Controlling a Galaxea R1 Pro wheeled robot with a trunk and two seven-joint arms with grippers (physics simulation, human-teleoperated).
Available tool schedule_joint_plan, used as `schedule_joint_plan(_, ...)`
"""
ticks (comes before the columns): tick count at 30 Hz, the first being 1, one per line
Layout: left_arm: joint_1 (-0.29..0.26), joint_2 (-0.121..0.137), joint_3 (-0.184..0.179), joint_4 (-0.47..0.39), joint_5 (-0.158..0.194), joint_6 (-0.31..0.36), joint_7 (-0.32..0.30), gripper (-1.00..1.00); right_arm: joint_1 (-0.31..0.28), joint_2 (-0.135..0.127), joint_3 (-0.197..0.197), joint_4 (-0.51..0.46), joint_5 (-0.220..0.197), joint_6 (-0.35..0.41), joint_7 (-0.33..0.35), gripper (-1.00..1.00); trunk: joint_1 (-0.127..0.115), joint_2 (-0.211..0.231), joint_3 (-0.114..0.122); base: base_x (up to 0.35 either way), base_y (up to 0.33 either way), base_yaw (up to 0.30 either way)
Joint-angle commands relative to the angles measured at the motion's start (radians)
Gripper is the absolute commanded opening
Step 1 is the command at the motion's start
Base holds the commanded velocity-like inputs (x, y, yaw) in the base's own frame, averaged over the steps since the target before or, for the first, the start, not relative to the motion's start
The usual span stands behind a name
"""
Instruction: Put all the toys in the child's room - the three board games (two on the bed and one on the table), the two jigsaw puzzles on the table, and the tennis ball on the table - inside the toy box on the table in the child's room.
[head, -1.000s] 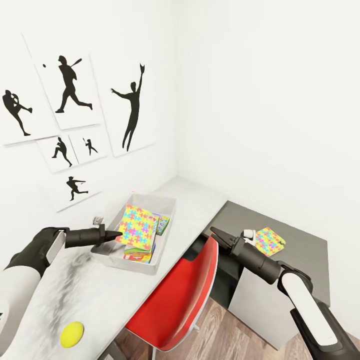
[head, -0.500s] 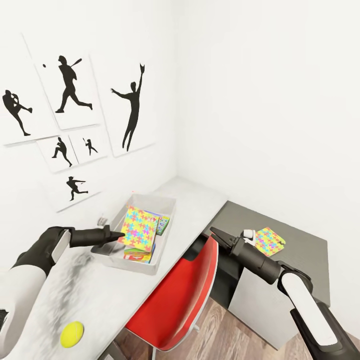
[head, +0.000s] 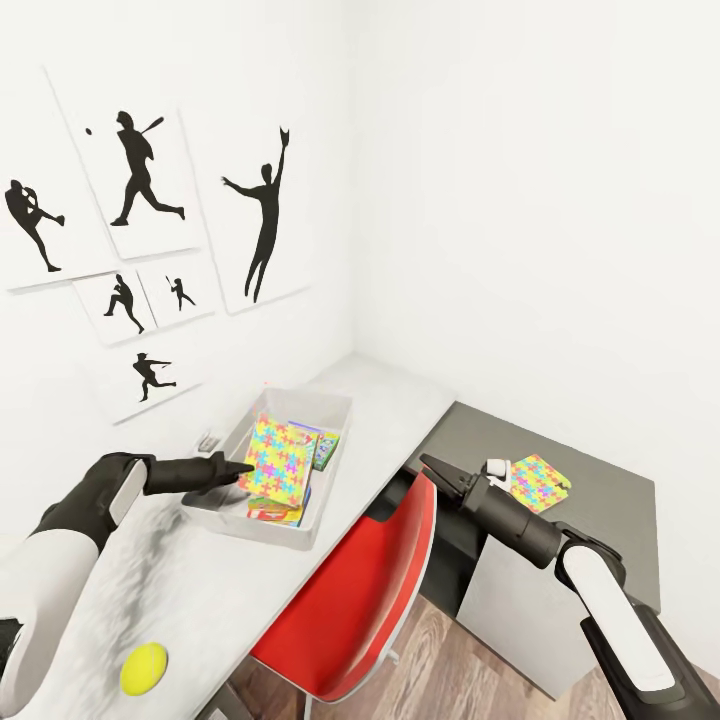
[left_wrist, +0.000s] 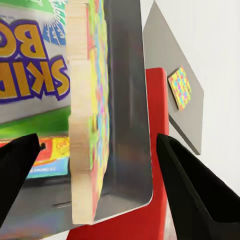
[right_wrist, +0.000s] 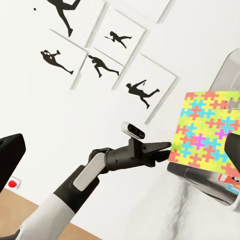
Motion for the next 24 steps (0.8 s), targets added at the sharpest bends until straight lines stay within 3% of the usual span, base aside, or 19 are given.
schedule_joint_plan(1,-0.001,0.000,0.002,0.000,-0.002,0.003,-0.004,1.00,-0.001,-0.001,0.000,0.000,-0.004,0.004,0.000,1.00,0.001,-0.002,-0.002,0.000,0.000,0.000)
schedule_joint_plan(11,-0.001,0.006,0.001,0.000,-0.002,0.005,-0.003,1.00,-0.001,-0.001,0.000,0.000,-0.004,0.004,0.000,1.00,0.001,-0.002,-0.002,0.000,0.000,0.000)
schedule_joint_plan(14,-0.001,0.019,0.000,0.000,-0.001,0.003,-0.018,1.00,-0.001,-0.001,0.000,0.000,-0.004,0.004,0.000,1.00,0.001,-0.002,-0.002,0.000,0.000,0.000)
schedule_joint_plan(16,-0.001,0.046,0.000,0.000,0.002,0.002,-0.045,1.00,-0.001,-0.001,0.000,0.000,-0.004,0.004,0.001,1.00,0.001,-0.002,-0.002,0.000,0.000,0.000)
schedule_joint_plan(19,0.000,0.087,0.017,0.000,0.004,0.003,-0.166,1.00,-0.001,-0.001,0.000,0.000,-0.004,0.004,0.001,1.00,0.001,-0.002,-0.002,0.000,0.000,0.000)
schedule_joint_plan(24,0.009,0.176,0.059,0.000,-0.003,0.002,-0.538,1.00,-0.001,-0.001,0.000,0.000,-0.004,0.004,0.001,1.00,0.001,-0.002,-0.002,0.000,0.000,0.000)
